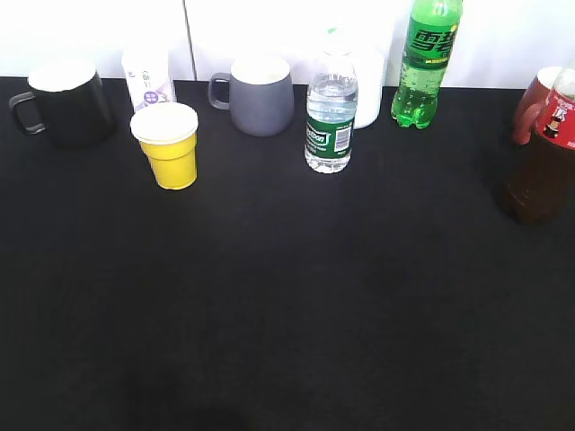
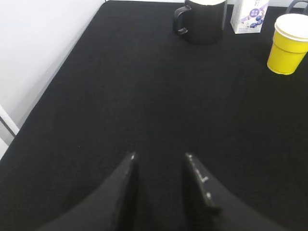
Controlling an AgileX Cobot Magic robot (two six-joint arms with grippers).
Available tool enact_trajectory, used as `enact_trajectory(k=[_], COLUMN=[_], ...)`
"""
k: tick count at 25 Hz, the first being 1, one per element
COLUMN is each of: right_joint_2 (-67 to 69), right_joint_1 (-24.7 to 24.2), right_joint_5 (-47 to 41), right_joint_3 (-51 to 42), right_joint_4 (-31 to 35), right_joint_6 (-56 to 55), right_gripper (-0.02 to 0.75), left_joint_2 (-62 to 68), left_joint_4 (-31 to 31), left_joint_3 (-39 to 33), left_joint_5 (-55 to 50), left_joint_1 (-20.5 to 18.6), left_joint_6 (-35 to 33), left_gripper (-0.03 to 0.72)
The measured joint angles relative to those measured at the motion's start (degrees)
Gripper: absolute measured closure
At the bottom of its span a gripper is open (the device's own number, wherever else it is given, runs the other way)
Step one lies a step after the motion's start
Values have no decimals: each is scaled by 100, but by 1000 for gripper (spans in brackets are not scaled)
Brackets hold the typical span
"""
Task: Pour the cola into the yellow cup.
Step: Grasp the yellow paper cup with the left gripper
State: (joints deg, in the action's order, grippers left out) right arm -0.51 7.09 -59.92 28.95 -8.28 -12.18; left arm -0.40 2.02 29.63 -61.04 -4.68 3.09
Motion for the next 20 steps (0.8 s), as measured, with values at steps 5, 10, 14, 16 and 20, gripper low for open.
enact_trajectory(k=[5, 10, 14, 16, 20], right_joint_2=[0, 0, 0, 0, 0], right_joint_1=[0, 0, 0, 0, 0], right_joint_5=[0, 0, 0, 0, 0], right_joint_3=[0, 0, 0, 0, 0], right_joint_4=[0, 0, 0, 0, 0], right_joint_6=[0, 0, 0, 0, 0], right_gripper=[153, 153, 153, 153, 153], left_joint_2=[0, 0, 426, 1165, 2752], left_joint_4=[0, 0, 72, -50, -555], left_joint_3=[0, 0, 229, 339, 368], left_joint_5=[0, 0, 994, 2200, 4910], left_joint_1=[0, 0, 0, 0, 41], left_joint_6=[0, 0, -29, -431, -814], left_gripper=[449, 446, 302, 251, 244])
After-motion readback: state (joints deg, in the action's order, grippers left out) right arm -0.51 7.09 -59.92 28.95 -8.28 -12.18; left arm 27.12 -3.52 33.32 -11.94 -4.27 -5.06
